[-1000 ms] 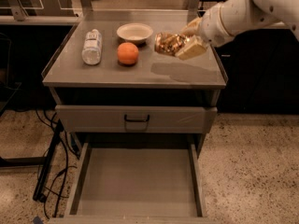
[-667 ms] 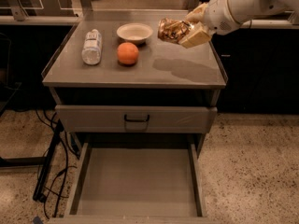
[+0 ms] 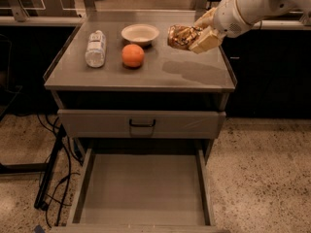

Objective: Pick orange can from middle drawer and place on counter

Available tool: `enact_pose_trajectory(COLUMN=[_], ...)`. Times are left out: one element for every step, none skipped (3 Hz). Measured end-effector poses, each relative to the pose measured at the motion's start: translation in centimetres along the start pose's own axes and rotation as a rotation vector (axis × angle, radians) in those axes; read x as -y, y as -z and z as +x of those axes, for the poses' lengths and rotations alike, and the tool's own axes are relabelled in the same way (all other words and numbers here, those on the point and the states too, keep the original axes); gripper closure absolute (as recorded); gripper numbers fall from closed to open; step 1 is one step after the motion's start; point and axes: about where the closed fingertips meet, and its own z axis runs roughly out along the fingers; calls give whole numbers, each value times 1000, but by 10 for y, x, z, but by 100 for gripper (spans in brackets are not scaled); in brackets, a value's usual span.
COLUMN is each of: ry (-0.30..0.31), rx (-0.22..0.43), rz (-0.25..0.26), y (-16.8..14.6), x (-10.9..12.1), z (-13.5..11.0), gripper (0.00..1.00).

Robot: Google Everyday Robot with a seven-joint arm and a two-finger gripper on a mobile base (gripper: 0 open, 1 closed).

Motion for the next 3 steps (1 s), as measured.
enact_pose_trajectory(ry=[-3,-9,-17], rx=[0,-1,5], rz=[4,24,55], y=[-8,-20,-8], x=[4,24,10], z=[4,10,23], gripper=[100,100,100])
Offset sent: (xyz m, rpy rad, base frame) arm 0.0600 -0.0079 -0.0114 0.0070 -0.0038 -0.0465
